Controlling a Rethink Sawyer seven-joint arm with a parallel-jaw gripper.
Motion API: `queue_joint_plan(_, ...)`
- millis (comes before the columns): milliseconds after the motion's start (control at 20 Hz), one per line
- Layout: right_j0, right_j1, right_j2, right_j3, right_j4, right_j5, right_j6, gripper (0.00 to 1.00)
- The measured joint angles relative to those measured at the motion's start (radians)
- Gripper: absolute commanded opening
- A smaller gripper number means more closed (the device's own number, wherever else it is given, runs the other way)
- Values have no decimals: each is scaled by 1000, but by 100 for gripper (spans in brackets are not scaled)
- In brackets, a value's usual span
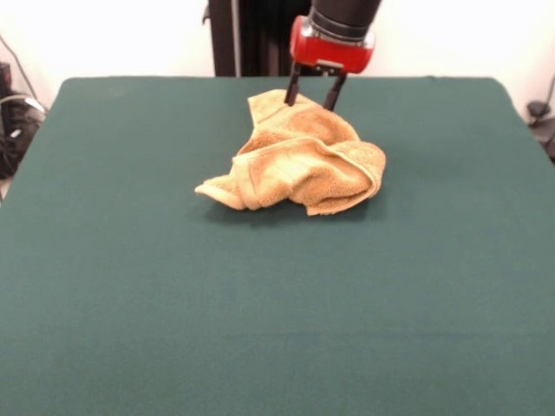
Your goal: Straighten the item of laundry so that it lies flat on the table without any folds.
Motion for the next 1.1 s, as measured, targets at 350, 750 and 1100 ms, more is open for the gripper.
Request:
queue_joint_plan(350, -1, 0, -4, 0, 0, 0, 0, 100)
queue_joint_plan(750, 1, 0, -12, -1, 0, 0, 0, 100)
queue_joint_plan(1100, 1, 0, -15, -1, 0, 0, 0, 100)
